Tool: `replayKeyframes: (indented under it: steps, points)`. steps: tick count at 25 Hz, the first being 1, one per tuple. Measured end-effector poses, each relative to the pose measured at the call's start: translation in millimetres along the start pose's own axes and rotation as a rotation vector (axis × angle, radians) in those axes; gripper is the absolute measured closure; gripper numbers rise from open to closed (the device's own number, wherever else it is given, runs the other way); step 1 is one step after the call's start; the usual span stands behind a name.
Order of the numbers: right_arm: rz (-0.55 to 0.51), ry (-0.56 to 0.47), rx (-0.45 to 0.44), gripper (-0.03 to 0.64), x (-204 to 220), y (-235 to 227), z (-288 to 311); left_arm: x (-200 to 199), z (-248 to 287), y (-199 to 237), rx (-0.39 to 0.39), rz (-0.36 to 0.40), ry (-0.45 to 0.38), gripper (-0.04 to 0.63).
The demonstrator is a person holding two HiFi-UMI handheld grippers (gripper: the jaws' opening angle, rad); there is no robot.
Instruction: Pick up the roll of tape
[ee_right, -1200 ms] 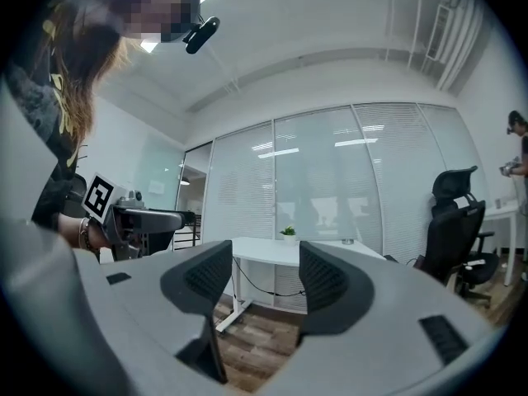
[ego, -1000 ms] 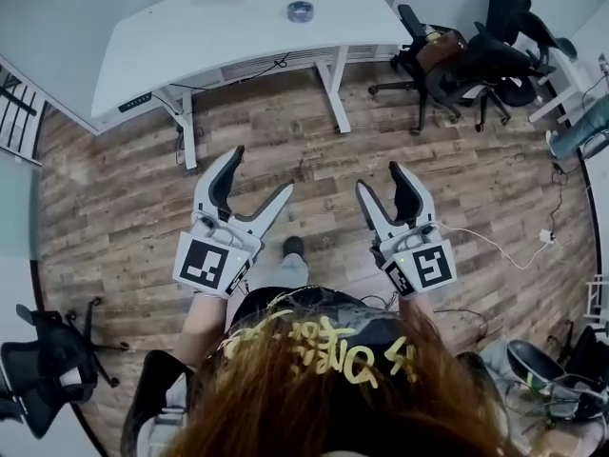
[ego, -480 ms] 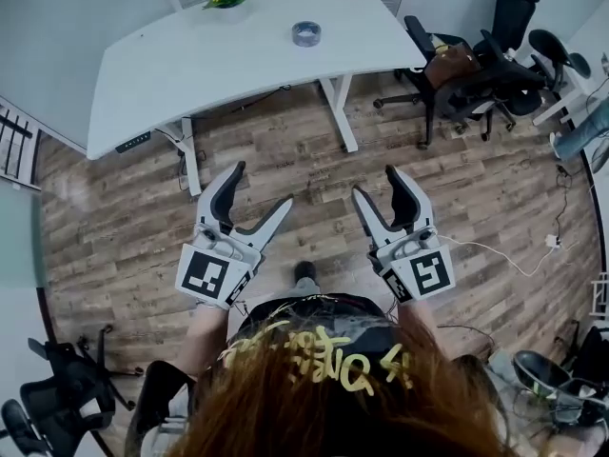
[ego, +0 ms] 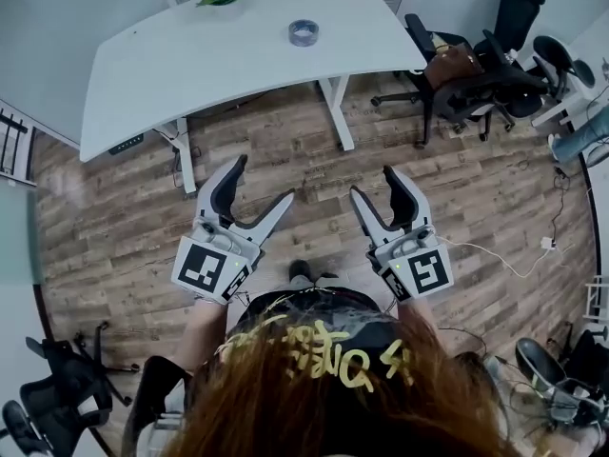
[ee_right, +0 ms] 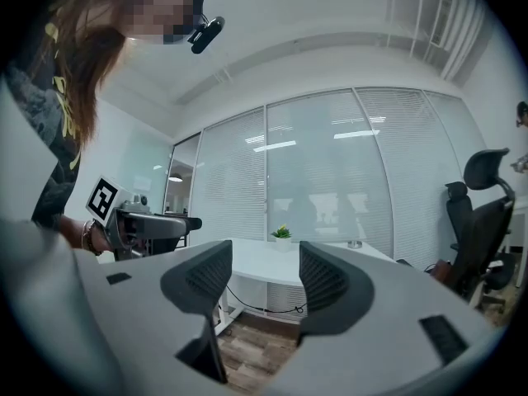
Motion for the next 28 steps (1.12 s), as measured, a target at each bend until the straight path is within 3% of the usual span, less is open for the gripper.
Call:
replayKeyframes:
  steps: [15,22,28]
  points:
    - [-0.013,0.031,0.016,0.379,13,-13,23,14,24,29,0.018,0.009,0.010,0.245]
    - [0.005,-0.009,-0.027,0.379,18,-53,69,12,66,59,-0.017,0.035,-0.005,0.241]
    - [-0.038,-0.018,-0.069,0.379,24,-121,130,16,141,93,-0.045,0.054,-0.024,0.238]
Point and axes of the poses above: the fingertips, and each gripper's own axes: z forward along the fingers, y to its left, x out of its underside, the point moved 2 cm from there along -z, backward along the fingers, and after that the axes turned 9 degrees about -x, right-handed, at the moved point
